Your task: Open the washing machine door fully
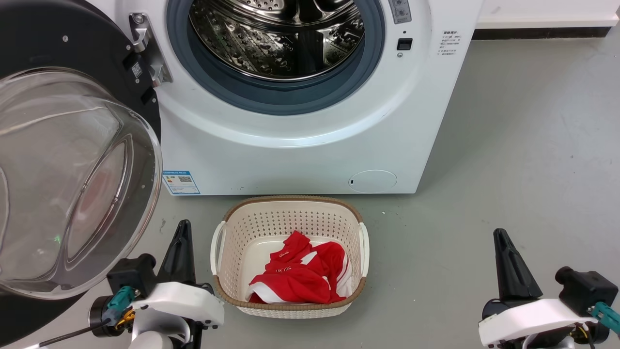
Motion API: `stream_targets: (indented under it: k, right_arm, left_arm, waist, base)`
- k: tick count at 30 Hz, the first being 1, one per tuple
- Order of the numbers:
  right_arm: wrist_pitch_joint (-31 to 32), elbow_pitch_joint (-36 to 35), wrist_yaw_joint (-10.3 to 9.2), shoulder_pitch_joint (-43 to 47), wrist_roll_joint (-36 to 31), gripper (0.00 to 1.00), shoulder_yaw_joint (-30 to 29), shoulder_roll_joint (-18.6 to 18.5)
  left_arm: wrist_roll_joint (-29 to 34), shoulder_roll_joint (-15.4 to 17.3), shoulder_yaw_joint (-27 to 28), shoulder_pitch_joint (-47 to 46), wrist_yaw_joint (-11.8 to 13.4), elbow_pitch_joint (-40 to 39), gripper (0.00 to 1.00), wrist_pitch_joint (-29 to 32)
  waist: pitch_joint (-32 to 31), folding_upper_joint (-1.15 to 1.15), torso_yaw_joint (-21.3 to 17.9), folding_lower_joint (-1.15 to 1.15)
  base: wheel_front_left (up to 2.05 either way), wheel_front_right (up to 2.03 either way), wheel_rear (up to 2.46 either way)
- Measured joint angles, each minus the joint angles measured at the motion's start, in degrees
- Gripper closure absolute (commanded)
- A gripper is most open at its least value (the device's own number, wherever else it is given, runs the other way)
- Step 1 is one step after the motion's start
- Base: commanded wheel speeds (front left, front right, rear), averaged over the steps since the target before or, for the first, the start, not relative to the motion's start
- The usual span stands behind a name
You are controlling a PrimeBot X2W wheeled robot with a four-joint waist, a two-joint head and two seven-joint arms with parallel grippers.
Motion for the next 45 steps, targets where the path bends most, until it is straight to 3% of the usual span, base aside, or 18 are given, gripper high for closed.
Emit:
stream_targets:
  k: [18, 45]
  right_arm:
    - [3.5, 1.5, 0.00, -1.2, 19.0, 1.00, -0.3, -0.7]
    - [8.1, 3.0, -0.01, -2.7, 40.6, 1.00, -1.5, -1.3]
  left_arm:
    - [-17.5, -0.8, 2.9, 0.0, -2.5, 0.2, 1.00, 4.4]
    - [-38.1, -2.2, 6.5, 0.0, -5.3, 0.5, 1.00, 9.7]
  waist:
    - [-0.7, 0.00, -0.1, 0.00]
    - [-1.8, 0.00, -0.4, 0.00]
  base:
    - [0.00, 0.00, 0.00]
    - [0.00, 0.00, 0.00]
